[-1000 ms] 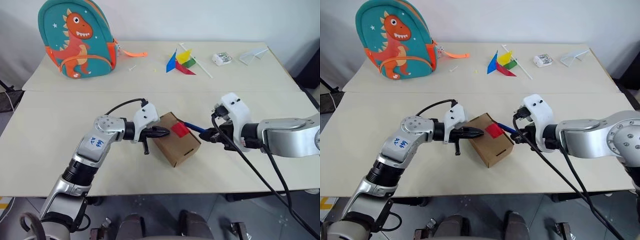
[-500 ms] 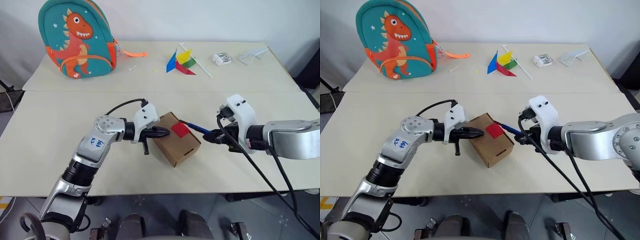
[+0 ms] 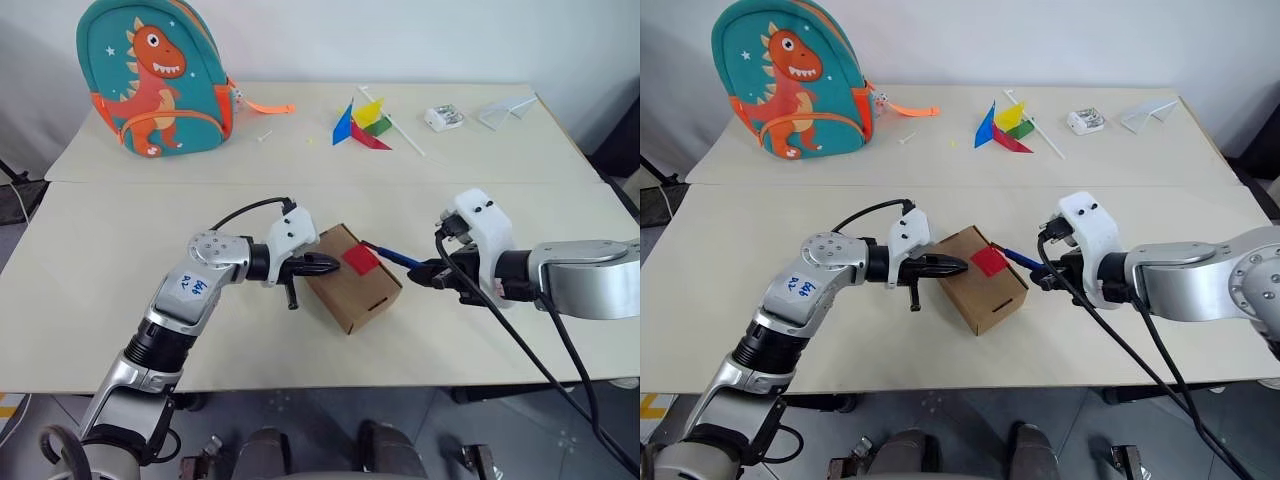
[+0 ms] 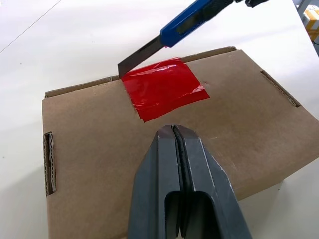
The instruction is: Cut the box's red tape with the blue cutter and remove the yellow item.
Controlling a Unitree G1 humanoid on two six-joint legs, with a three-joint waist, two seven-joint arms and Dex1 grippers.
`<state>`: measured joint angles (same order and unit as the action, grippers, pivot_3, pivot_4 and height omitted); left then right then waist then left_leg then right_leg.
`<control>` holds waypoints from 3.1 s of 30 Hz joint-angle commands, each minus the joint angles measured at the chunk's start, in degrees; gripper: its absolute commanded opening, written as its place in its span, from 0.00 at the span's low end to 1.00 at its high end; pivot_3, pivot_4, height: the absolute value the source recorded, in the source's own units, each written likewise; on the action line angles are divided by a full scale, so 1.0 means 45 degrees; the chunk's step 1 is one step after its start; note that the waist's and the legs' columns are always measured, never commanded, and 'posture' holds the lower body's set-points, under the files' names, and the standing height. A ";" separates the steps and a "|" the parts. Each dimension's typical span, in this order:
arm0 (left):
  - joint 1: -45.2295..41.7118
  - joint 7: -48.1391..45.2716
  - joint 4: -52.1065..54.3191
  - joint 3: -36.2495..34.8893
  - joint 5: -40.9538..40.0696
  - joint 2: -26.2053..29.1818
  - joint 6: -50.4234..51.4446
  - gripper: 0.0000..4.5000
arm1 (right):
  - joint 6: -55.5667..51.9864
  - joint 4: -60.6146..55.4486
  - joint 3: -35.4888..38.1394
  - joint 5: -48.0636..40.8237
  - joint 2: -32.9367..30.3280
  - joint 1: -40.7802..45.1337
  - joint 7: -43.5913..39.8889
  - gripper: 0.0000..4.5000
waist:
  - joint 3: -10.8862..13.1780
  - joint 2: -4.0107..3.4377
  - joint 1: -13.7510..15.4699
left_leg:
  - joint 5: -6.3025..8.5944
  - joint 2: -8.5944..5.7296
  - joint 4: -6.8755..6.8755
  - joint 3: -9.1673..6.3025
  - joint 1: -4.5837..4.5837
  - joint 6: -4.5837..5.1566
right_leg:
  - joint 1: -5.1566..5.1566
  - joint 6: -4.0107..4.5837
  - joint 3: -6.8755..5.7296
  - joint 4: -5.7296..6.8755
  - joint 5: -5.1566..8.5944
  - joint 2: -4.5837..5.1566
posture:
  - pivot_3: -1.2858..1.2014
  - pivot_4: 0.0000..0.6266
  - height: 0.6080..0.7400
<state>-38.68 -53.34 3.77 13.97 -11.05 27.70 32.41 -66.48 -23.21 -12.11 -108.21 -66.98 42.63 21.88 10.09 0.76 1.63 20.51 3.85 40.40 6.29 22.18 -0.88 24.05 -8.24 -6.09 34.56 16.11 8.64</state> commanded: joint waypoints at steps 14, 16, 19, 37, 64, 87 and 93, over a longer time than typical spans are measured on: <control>0.0355 -0.0003 -0.0042 0.0343 0.0119 0.0054 0.0306 0.00 | -0.0661 0.0655 -0.0567 0.0384 0.0890 0.0617 0.0520 0.03 | -0.0003 -0.0002 -0.0016 | 0.0000 0.0000 0.0000 0.0001 -0.0001 0.0000 | 0.0000 0.0000 0.0000 0.0006 0.0000 0.0000 | 0.52 0.24 1.00; 0.0357 0.0003 -0.0041 0.0357 0.0133 0.0058 0.0311 0.00 | -0.0737 0.0636 -0.0598 0.0110 0.0825 0.0714 0.0586 0.03 | -0.0005 -0.0005 -0.0018 | 0.0000 0.0000 0.0001 0.0001 -0.0003 0.0000 | 0.0000 0.0000 0.0000 0.0009 0.0000 0.0000 | 0.52 0.24 1.00; 0.0353 0.0027 -0.0085 0.0376 0.0163 0.0057 0.0335 0.00 | -0.0762 0.0382 -0.0664 -0.0577 0.0424 0.0826 0.0730 0.03 | -0.0005 -0.0005 -0.0009 | 0.0000 0.0000 0.0001 0.0001 -0.0002 0.0000 | 0.0000 0.0000 0.0001 0.0009 0.0000 0.0000 | 0.52 0.24 1.00; 0.0373 0.0215 -0.0294 0.0598 0.0262 -0.0111 0.0577 0.00 | 0.1164 -0.1580 -0.0308 -0.1064 -0.1961 -0.1063 -0.0176 0.03 | -0.0012 -0.0008 0.0008 | 0.0000 0.0000 0.0001 -0.0001 -0.0004 0.0000 | 0.0000 0.0000 0.0001 0.0005 0.0000 0.0001 | 0.52 0.24 1.00; -0.0121 -0.0208 -0.0802 0.0476 0.0281 -0.0015 -0.0290 0.00 | 0.2964 0.0553 0.6595 0.4807 -0.1731 -0.5865 -0.7168 0.03 | -0.0022 0.0002 0.0097 | 0.0006 0.0000 0.0016 0.0009 -0.0006 0.0011 | -0.0006 -0.0004 0.0005 0.0004 -0.0003 0.0002 | 0.52 0.24 1.00; -0.0383 -0.0103 -0.0867 0.0071 0.0120 -0.0120 -0.0693 0.00 | 0.9900 0.7024 0.6302 1.6858 0.2645 -0.8950 -1.4188 0.60 | -0.0035 -0.0061 0.0065 | 0.0003 -0.0005 0.0075 0.0018 -0.0027 0.0008 | -0.0039 -0.0029 0.0015 0.0027 -0.0017 -0.0002 | 0.52 0.24 1.00; -0.0435 0.0015 -0.0928 -0.0402 -0.0150 -0.0105 -0.0648 0.00 | 1.0307 0.6391 0.8327 1.6446 0.2429 -1.0247 -1.6027 0.99 | -0.0034 -0.0060 0.0077 | 0.0003 -0.0005 0.0076 0.0014 -0.0028 0.0008 | -0.0046 -0.0031 0.0014 0.0023 -0.0018 -0.0002 | 0.52 0.24 1.00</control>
<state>-40.30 -53.61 -0.87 13.57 -11.20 26.91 29.47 -21.17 7.92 21.40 -32.79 -54.99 -2.93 -47.62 9.94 0.49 1.98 20.53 3.83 40.74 6.35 22.05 -0.84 23.84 -8.37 -6.03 34.67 16.02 8.63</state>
